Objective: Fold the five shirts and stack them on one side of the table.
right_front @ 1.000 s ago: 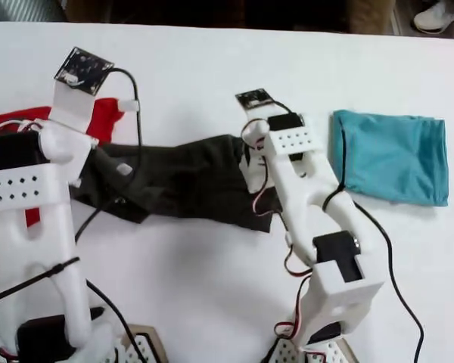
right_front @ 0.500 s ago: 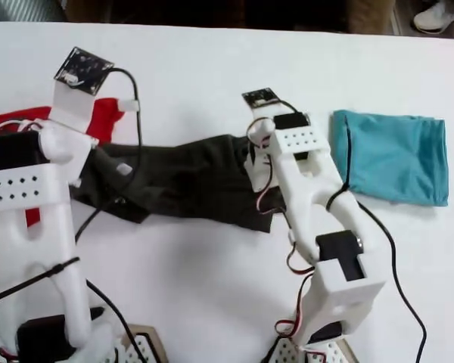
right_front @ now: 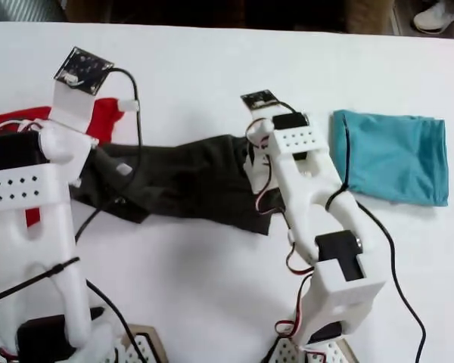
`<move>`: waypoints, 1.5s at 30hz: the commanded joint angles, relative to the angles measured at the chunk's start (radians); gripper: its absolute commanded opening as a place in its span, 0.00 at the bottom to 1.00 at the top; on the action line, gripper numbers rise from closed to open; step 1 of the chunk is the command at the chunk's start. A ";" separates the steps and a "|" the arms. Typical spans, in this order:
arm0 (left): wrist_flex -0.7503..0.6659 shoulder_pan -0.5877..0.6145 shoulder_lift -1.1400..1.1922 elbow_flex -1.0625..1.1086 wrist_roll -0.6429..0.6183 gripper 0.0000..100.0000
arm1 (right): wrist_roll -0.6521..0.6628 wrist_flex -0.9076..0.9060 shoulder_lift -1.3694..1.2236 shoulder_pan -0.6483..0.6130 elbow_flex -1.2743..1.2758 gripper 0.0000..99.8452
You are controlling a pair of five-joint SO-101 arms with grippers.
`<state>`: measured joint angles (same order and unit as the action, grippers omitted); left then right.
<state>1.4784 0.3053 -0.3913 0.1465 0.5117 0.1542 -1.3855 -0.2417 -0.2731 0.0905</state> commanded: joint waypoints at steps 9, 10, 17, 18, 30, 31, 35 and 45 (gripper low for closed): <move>-0.018 0.006 -0.025 -0.016 0.002 0.03 | 0.002 -0.008 0.007 -0.053 0.015 0.14; -0.018 0.006 -0.025 -0.016 0.002 0.03 | 0.002 -0.001 0.007 -0.064 0.015 0.14; -0.017 0.011 -0.025 -0.016 0.002 0.03 | 0.002 0.038 0.007 -0.065 0.015 0.06; -0.017 0.011 -0.025 -0.016 0.002 0.03 | 0.002 0.038 0.007 -0.065 0.015 0.03; -0.014 0.009 -0.018 -0.007 0.002 0.03 | 0.072 0.035 0.048 0.039 0.009 0.02; -0.012 0.009 -0.017 -0.007 0.002 0.03 | 0.084 0.035 0.076 0.047 0.009 0.02; -0.014 0.005 -0.017 -0.007 0.000 0.03 | 0.132 0.041 0.246 0.048 0.009 0.02; -0.063 -0.089 -0.021 -0.018 -0.009 0.03 | 0.135 0.166 0.499 0.085 0.008 0.02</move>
<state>1.4553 0.2700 -0.3913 0.1465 0.5102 0.2816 -1.2689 0.1895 -0.2148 0.1105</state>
